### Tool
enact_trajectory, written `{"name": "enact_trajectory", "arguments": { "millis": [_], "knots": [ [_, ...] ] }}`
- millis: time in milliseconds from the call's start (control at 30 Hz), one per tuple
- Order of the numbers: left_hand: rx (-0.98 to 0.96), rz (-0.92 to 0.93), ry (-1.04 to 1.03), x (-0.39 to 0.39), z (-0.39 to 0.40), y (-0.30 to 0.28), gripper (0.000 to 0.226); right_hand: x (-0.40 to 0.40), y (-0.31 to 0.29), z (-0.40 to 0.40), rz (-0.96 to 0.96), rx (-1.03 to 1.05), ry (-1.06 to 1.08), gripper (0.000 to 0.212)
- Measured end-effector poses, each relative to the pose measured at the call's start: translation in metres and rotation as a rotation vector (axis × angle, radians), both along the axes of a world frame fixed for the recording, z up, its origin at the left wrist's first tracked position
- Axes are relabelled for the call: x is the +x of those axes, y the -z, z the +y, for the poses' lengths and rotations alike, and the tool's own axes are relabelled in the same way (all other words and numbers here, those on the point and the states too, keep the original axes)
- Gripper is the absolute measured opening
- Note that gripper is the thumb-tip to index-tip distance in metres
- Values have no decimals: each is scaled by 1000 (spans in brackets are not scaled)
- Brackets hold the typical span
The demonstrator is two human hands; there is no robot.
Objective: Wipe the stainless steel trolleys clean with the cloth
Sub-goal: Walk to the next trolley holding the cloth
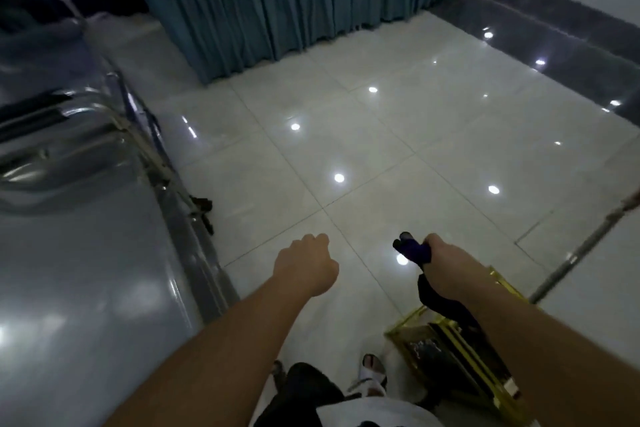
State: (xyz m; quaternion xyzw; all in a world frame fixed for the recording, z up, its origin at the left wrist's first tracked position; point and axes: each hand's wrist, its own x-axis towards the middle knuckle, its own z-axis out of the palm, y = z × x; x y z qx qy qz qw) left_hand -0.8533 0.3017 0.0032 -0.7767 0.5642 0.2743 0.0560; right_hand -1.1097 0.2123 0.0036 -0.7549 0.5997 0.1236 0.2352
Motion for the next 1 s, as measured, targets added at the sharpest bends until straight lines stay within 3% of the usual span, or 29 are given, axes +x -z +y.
{"name": "enact_trajectory", "arguments": {
  "millis": [267, 633, 767, 1000],
  "knots": [
    [87, 50, -356, 65, -1, 11, 56, 120, 9, -93, 9, 71, -368, 11],
    [47, 99, -666, 201, -30, 22, 54, 325, 3, -148, -27, 137, -808, 8],
    [28, 121, -818, 229, -25, 23, 55, 379, 6, -162, 3, 150, -927, 4],
    [22, 174, -1163, 254, -14, 42, 48, 482, 26, -183, 80, 137, -1218, 17]
  ]
}}
